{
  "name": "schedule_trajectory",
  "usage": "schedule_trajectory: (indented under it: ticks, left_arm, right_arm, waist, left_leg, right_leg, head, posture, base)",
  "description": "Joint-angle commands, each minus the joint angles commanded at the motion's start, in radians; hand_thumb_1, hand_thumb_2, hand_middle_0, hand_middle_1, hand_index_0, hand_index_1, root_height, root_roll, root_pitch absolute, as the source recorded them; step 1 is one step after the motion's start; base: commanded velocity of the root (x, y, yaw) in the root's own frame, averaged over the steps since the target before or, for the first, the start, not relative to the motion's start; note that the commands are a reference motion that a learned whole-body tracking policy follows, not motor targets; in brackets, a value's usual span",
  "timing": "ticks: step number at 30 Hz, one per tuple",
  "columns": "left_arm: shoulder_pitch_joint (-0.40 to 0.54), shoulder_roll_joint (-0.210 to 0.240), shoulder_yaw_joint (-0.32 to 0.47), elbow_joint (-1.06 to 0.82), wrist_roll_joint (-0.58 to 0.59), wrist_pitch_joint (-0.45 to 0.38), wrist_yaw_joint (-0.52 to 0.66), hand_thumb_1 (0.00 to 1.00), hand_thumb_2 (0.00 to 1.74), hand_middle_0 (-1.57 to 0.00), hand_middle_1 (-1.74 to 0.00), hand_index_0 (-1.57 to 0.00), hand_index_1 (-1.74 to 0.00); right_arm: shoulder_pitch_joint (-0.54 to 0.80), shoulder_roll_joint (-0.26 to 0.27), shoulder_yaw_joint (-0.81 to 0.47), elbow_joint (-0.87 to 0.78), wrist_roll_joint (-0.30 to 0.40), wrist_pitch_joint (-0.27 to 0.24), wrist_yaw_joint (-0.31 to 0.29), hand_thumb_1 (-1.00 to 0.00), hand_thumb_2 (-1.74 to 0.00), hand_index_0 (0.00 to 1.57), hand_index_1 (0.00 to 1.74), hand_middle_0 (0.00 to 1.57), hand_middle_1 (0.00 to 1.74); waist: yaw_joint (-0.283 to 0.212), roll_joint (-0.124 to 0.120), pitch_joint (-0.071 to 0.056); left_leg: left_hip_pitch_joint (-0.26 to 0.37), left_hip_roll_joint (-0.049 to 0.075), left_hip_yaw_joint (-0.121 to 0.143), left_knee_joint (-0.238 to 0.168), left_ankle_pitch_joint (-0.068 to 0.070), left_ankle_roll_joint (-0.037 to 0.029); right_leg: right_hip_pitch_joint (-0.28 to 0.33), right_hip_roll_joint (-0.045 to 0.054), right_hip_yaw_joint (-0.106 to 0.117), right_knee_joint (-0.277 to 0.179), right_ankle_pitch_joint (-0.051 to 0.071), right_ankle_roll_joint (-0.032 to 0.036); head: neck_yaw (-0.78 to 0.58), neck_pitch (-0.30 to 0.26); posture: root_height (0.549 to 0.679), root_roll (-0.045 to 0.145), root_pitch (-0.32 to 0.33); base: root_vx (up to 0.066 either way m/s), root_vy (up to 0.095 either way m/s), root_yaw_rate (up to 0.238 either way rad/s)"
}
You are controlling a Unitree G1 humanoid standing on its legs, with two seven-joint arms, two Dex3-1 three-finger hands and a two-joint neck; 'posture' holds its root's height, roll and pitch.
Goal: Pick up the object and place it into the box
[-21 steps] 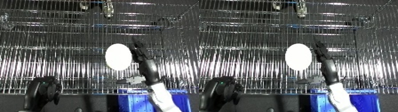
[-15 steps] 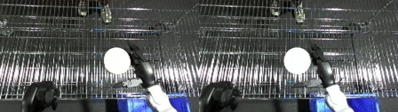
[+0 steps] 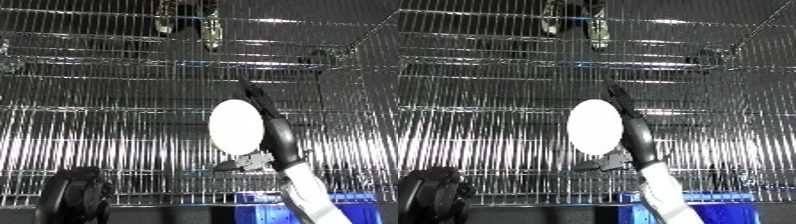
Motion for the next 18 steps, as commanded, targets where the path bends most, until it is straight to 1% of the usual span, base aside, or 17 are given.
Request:
schedule_trajectory:
  ticks: [4,8,12,15,18]
  left_arm:
    - [-0.003,0.001,-0.002,0.003,-0.003,0.0,0.001,1.0,1.74,-1.57,-1.74,-1.57,-1.74]
    - [0.003,0.002,-0.001,0.001,-0.004,0.0,0.001,1.0,1.74,-1.57,-1.74,-1.57,-1.74]
    - [0.018,0.003,0.002,0.001,-0.003,-0.006,0.0,1.0,1.74,-1.57,-1.74,-1.57,-1.74]
    - [0.032,0.006,0.005,-0.001,0.001,-0.011,-0.006,1.0,1.74,-1.57,-1.74,-1.57,-1.74]
    - [0.046,0.012,0.009,-0.008,0.007,-0.014,-0.009,1.0,1.74,-1.57,-1.74,-1.57,-1.74]
  right_arm:
    - [-0.007,-0.001,0.001,0.005,0.0,-0.001,0.0,-0.5,-0.87,0.79,0.87,0.79,0.87]
    - [0.001,-0.004,0.0,0.001,-0.007,0.008,-0.013,-0.7,-1.22,1.1,1.22,1.1,1.22]
    - [0.024,-0.008,-0.006,-0.009,-0.023,0.016,-0.03,-0.7,-1.22,1.1,1.22,1.1,1.22]
    - [0.044,-0.013,-0.013,-0.031,-0.046,0.012,-0.047,-0.7,-1.22,1.1,1.22,1.1,1.22]
    - [0.065,-0.019,-0.019,-0.069,-0.067,0.004,-0.077,-0.7,-1.22,1.1,1.22,1.1,1.22]
  waist:
    - [0.0,-0.001,0.0]
    - [-0.001,-0.003,0.0]
    - [-0.005,-0.005,0.0]
    - [-0.009,-0.007,0.0]
    - [-0.014,-0.01,0.0]
  left_leg:
    - [-0.002,0.0,-0.001,0.003,0.0,-0.0003]
    - [0.002,0.001,0.001,-0.001,0.0,-0.0006]
    - [0.015,0.0,0.008,-0.012,0.0,-0.0006]
    - [0.034,-0.001,0.014,-0.026,0.0,0.0004]
    - [0.049,-0.001,0.017,-0.034,0.0,0.0012]
  right_leg:
    - [-0.001,0.002,-0.002,0.001,-0.001,-0.0017]
    - [0.004,0.0043,-0.003,-0.003,-0.002,-0.0037]
    - [0.018,0.0076,-0.006,-0.017,0.001,-0.0047]
    - [0.036,0.0103,-0.008,-0.033,0.004,-0.0048]
    - [0.052,0.0123,-0.009,-0.043,0.004,-0.0056]
  head:
    - [0.006,-0.003]
    - [0.009,-0.011]
    - [0.014,-0.012]
    - [0.02,-0.006]
    - [0.036,-0.005]
  posture:
    - [0.591,0.048,0.179]
    - [0.592,0.048,0.179]
    - [0.595,0.048,0.177]
    - [0.598,0.048,0.173]
    - [0.601,0.048,0.168]
  base:
    - [0.002,-0.015,0.015]
    - [0.007,-0.015,0.012]
    - [0.007,-0.024,0.005]
    - [-0.003,-0.044,-0.007]
    - [-0.013,-0.049,-0.041]
